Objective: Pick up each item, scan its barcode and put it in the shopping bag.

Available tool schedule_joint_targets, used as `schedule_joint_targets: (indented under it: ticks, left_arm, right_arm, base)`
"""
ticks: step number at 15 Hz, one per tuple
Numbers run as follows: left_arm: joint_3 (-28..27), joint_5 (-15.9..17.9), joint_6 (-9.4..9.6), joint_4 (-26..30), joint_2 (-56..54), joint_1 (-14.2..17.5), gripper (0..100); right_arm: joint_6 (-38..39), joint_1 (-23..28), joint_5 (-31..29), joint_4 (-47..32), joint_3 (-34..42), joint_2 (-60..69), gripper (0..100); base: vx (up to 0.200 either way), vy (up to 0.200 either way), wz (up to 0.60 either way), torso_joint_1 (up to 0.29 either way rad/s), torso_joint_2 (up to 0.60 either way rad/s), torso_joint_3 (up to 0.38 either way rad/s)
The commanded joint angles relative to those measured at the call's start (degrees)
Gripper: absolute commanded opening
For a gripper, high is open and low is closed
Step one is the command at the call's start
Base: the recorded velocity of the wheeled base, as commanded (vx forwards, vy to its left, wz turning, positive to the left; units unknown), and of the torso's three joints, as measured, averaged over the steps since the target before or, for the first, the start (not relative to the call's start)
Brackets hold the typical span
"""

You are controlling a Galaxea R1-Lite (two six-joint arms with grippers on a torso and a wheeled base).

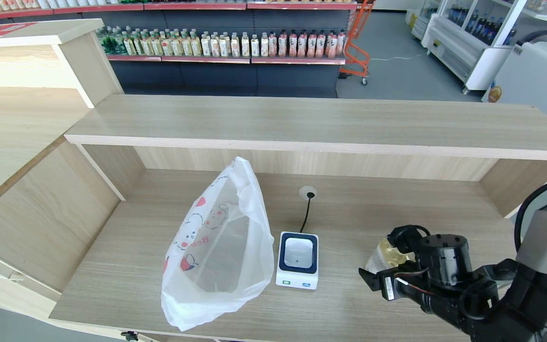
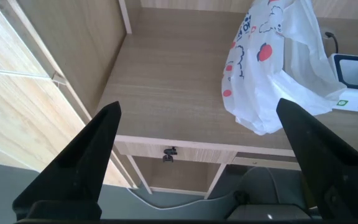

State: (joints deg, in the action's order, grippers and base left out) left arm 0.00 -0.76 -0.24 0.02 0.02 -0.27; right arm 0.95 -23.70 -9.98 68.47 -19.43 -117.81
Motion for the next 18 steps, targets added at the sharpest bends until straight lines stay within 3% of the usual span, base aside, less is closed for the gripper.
schedule_joint_targets:
  ticks: [1, 6, 13, 14, 18]
  left_arm:
    - [0.0, 0.0, -0.02, 0.0, 0.0, 0.0, 100]
    - [0.0, 0.0, -0.02, 0.0, 0.0, 0.0, 100]
    - [0.0, 0.0, -0.02, 0.0, 0.0, 0.0, 100]
    - [0.0, 0.0, -0.02, 0.0, 0.0, 0.0, 100]
    - [0.0, 0.0, -0.02, 0.0, 0.0, 0.0, 100]
  right_arm:
    - [-0.2, -0.9, -0.4, 1.6, -0.3, -2.9, 100]
    - [-1.7, -0.9, -1.4, 6.2, -1.5, -5.0, 100]
    - [-2.4, -0.7, -1.4, 6.9, -6.1, -5.2, 100]
    - [-2.8, -0.6, -1.4, 6.9, -6.8, -5.2, 0]
    - [-3.8, -0.6, -1.4, 7.1, -7.7, -6.0, 0]
  base:
    - [0.000, 0.000, 0.00, 0.000, 0.00, 0.000]
    - [0.000, 0.000, 0.00, 0.000, 0.00, 0.000]
    - [0.000, 0.000, 0.00, 0.000, 0.00, 0.000]
    - [0.000, 0.000, 0.00, 0.000, 0.00, 0.000]
    - [0.000, 0.000, 0.00, 0.000, 0.00, 0.000]
